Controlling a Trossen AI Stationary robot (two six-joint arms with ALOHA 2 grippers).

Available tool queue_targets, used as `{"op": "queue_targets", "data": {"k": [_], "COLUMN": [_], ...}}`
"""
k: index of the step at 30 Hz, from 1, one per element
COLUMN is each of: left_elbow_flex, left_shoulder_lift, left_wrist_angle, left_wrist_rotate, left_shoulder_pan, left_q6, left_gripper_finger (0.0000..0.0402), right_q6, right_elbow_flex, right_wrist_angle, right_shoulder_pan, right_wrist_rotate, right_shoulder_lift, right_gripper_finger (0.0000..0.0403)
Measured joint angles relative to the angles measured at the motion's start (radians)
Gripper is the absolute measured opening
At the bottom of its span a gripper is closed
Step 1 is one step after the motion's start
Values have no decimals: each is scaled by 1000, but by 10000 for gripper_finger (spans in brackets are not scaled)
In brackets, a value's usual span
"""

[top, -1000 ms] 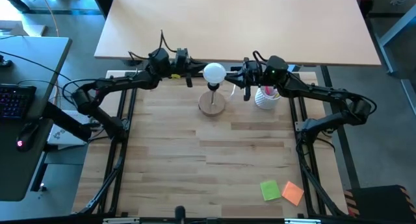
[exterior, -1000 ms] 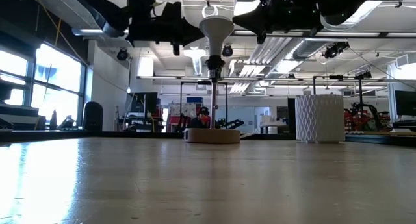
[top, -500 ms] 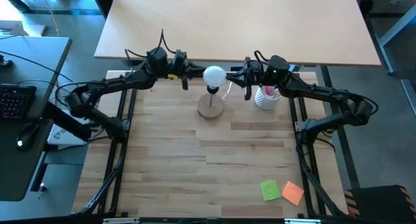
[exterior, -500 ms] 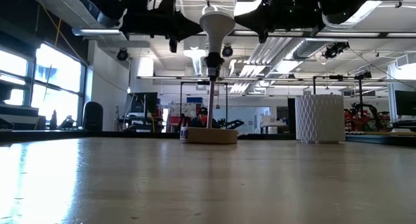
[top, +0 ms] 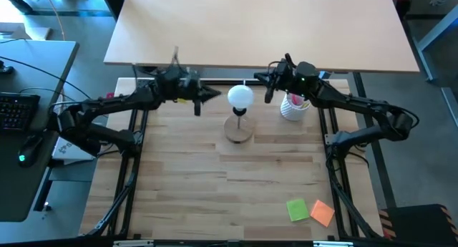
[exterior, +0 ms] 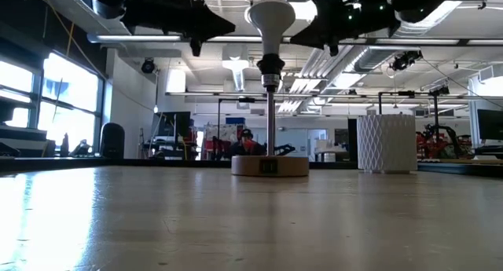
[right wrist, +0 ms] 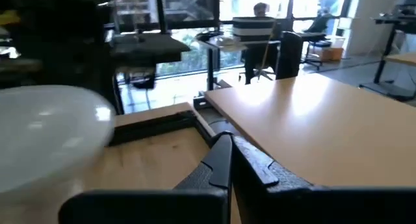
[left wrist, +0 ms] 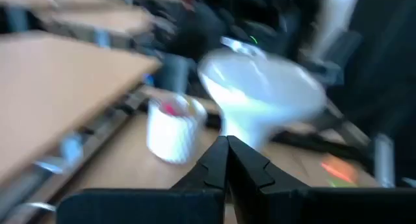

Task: Screw lightbulb
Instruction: Remove the lightbulb from the lamp

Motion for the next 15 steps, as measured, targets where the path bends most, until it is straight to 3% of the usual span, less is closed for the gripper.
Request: {"op": "queue_targets", "data": {"k": [7,15], "left_elbow_flex": [-40,-40], "left_shoulder_lift": [-31,83], "left_wrist_angle": [48,257], "left_wrist_rotate": [-42,-41], "left_shoulder_pan": [-2,-5], "left_q6": [9,-18], "left_gripper_finger": [0,0], "right_q6": [-83,-82], "right_elbow_flex": [-56,-126], "right_wrist_angle": [-105,-8], "right_shoulder_pan": [119,264], "right_wrist_rotate": [-13,-64], "right_shoulder_lift": [-136,-172], "right_gripper_finger": [0,0]}}
